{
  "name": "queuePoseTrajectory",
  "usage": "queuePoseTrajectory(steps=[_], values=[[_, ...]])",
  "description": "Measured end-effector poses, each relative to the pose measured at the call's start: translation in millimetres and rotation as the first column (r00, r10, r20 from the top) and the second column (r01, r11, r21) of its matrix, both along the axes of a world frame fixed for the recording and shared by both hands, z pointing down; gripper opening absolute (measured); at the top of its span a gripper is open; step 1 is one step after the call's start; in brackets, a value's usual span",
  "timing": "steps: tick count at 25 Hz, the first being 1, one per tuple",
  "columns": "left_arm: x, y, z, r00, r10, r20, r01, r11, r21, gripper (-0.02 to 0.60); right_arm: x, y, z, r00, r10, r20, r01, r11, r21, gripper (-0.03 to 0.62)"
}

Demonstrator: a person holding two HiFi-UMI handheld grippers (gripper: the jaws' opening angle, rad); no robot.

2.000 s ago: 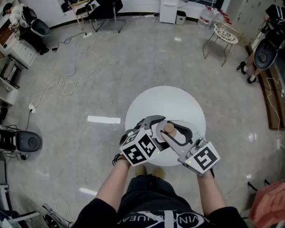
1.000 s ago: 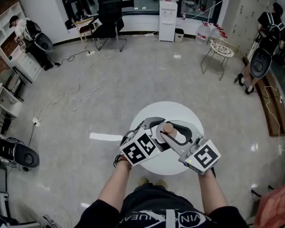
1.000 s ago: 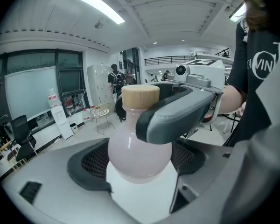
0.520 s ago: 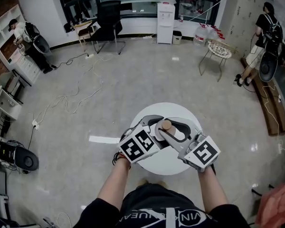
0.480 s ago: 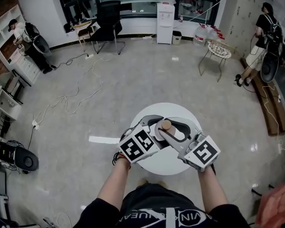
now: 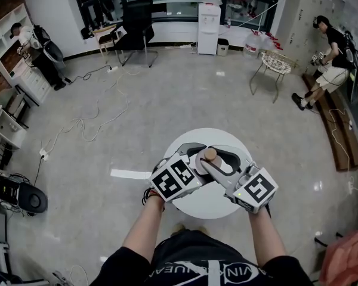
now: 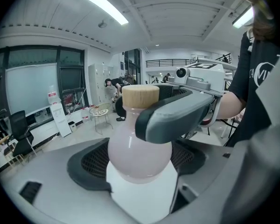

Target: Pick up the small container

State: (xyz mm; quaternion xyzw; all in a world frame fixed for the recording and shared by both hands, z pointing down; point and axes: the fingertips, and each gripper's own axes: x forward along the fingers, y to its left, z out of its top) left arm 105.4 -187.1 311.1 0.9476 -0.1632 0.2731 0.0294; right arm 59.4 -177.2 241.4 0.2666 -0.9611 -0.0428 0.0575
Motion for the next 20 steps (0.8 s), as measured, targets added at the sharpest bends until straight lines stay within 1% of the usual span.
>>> queuePoseTrajectory(steps=[13, 17, 20], values=[[-0.8, -0.3, -5.8, 1.0, 0.007, -0.007, -0.007, 1.0, 0.004, 0.357, -0.8, -0.5, -5.8, 1.0, 0.006, 0.003, -0.006, 1.0, -0.003, 0.144], [-0.5, -0.9, -5.5, 1.0, 0.01, -0.006, -0.01, 1.0, 0.009, 0.357, 2.7, -2.0, 0.1, 1.0, 0.016, -0.022, -0.016, 1.0, -0.003, 0.144], [-0.5, -0.9, -6.4, 1.0, 0.012, -0.005, -0.012, 1.0, 0.01, 0.357, 0.8, -1.8, -4.8, 1.0, 0.015, -0.009, -0.015, 1.0, 0.007, 0.144]])
